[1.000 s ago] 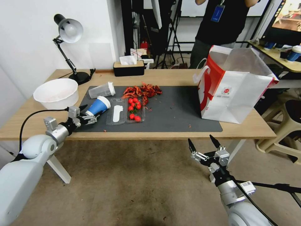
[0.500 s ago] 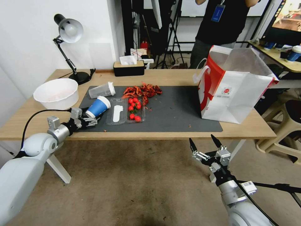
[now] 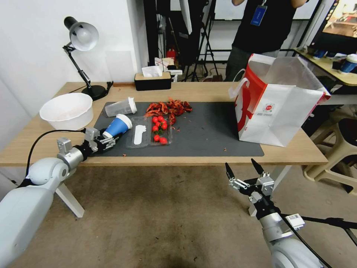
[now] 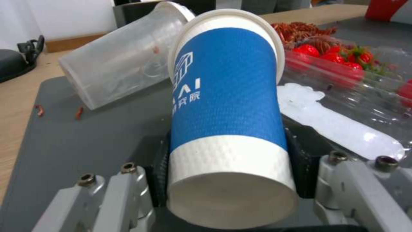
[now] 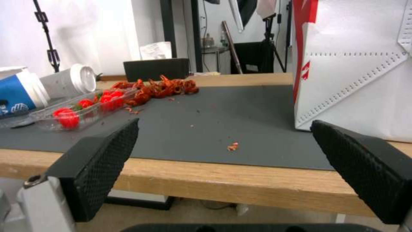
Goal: Pick up the trash from the table and place it into the takeout bag.
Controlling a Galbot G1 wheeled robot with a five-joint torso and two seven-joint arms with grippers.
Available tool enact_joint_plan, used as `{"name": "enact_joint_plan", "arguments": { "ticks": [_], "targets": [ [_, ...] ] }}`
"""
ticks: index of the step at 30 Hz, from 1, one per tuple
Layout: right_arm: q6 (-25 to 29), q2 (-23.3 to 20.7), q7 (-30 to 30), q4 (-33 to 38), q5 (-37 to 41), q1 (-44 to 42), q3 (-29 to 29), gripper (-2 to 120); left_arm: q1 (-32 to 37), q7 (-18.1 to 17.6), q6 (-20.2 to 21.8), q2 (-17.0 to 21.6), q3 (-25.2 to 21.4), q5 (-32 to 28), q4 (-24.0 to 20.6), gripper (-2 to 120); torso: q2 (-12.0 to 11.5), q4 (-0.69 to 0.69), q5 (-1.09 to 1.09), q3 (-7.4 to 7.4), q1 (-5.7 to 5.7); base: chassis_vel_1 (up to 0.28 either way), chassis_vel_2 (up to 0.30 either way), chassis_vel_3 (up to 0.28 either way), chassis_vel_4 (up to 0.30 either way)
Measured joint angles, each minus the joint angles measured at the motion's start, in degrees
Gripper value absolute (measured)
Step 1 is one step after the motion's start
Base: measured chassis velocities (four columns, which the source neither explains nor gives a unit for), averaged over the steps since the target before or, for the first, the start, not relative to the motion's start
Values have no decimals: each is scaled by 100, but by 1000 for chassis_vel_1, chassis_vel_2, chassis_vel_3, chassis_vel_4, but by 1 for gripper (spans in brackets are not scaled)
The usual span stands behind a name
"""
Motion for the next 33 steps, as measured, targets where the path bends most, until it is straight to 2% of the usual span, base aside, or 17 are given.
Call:
{"name": "enact_joint_plan", "arguments": {
  "ticks": [11,17,21,26,31,32,33],
  "targets": [
    [-38,-1,30,-12,1,73,-60,100,77,-39,-308,52,-149,-423,-241,50,0,0,0,0,0,0,0,0,0],
    [-51,1,35,8,1,86,-81,100,-26,124,-489,177,-145,-878,-522,49,0,1,0,0,0,0,0,0,0],
    [-83,14,56,68,1,79,-81,100,-521,518,-669,322,198,-1316,-707,49,0,0,0,0,0,0,0,0,0],
    [-94,24,72,92,-8,69,-77,100,-846,611,-677,374,431,-1444,-734,49,0,0,0,0,1,0,0,0,0],
    [-109,34,79,124,-24,41,-49,100,-1458,724,-656,399,836,-1553,-705,49,0,0,1,0,0,0,0,0,0],
    [-111,40,80,136,-27,26,-36,100,-1796,755,-610,392,1045,-1588,-668,49,0,-3,2,0,1,0,0,0,0],
    [-113,44,81,136,-28,19,-28,100,-1993,768,-568,375,1194,-1622,-636,49,0,1,2,0,1,0,0,0,0]
  ]
}}
